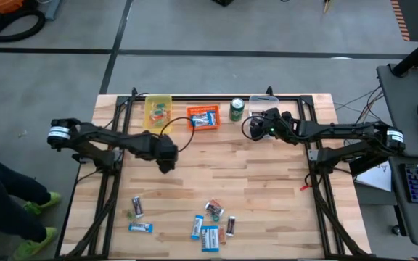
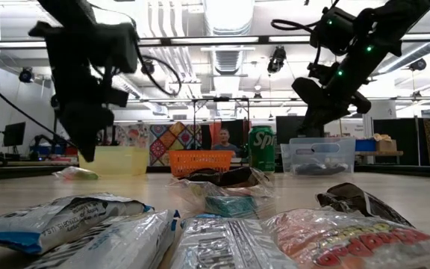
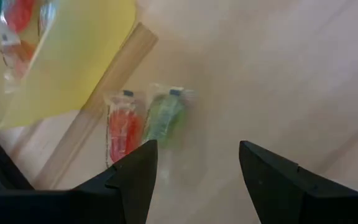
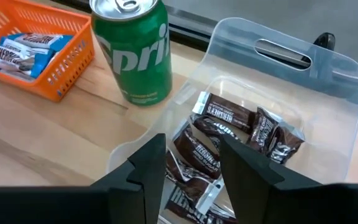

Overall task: Organize candy in baskets
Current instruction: Put the green gummy into the yellow bin

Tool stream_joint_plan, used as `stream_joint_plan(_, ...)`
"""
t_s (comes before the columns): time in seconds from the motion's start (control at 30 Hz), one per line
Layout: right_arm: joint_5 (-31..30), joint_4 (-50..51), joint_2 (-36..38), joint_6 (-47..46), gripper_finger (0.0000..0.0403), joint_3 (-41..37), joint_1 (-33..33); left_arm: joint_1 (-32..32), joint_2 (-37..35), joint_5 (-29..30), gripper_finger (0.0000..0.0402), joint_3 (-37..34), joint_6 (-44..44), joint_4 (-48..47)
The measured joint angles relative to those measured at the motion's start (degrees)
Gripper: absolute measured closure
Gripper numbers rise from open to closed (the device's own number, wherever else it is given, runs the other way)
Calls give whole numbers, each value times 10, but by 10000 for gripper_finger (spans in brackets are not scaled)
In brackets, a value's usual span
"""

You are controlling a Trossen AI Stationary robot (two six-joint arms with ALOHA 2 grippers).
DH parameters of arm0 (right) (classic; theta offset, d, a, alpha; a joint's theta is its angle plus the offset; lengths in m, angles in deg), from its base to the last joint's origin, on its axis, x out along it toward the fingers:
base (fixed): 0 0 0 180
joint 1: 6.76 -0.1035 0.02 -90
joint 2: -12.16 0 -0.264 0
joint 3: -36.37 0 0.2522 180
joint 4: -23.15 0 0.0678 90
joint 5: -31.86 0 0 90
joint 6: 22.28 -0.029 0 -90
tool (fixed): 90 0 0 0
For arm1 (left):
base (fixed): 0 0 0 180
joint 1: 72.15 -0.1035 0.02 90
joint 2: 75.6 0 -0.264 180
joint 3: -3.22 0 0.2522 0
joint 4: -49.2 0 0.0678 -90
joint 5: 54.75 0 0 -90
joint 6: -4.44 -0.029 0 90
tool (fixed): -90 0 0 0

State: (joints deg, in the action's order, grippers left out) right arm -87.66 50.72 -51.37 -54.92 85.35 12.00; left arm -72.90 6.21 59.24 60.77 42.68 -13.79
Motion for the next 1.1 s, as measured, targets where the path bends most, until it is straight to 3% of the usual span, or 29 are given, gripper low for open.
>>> stream_joint_plan(0.4, 2, 0, 0, 0, 261, 0, 0, -42, 130, 15, 217, 4, -17, -12)
stream_joint_plan(0.67, 15, -5, 0, 0, 264, 0, -2, -43, 129, 14, 249, 6, -24, -11)
stream_joint_plan(0.8, 15, -5, 0, 0, 261, 0, -2, -43, 121, 2, 285, 6, -32, -7)
stream_joint_plan(1.03, 15, -5, 0, 2, 269, 0, -2, -43, 87, -10, 386, 2, -32, -7)
stream_joint_plan(1.1, 15, -5, 0, 2, 270, 0, -2, -41, 71, -10, 396, 3, -34, -5)
